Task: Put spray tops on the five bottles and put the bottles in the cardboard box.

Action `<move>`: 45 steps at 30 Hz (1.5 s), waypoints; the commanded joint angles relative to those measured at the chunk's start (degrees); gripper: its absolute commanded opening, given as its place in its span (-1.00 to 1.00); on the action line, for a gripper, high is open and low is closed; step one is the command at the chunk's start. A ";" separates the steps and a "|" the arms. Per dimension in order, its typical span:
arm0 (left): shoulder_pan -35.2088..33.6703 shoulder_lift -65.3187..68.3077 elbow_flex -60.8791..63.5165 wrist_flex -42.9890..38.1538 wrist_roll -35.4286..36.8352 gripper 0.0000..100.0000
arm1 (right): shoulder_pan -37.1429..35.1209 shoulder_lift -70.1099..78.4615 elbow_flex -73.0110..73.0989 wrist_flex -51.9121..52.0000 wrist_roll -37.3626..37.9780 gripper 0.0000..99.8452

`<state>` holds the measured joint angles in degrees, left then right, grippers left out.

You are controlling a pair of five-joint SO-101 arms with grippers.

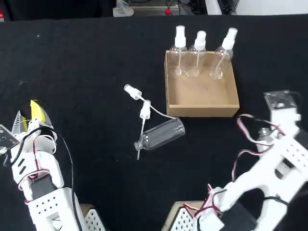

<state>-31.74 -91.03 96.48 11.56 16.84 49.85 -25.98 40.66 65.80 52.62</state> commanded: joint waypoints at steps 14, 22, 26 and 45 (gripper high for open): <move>-0.31 -0.79 1.36 -0.79 0.62 -0.68 | 0.35 23.16 -9.89 -10.46 -7.74 -0.96; -0.57 -0.79 1.36 -0.79 0.62 -0.68 | 0.70 33.36 -19.91 1.32 -7.74 -0.58; -0.57 -0.79 1.36 -0.79 0.62 -0.68 | 0.53 35.12 -26.59 9.41 -7.82 -0.53; -0.66 -0.79 1.36 -0.79 0.53 -0.68 | 0.70 35.38 -30.64 12.40 4.04 -0.53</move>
<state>-31.74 -91.03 96.48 11.56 16.84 50.02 9.63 12.88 79.25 53.23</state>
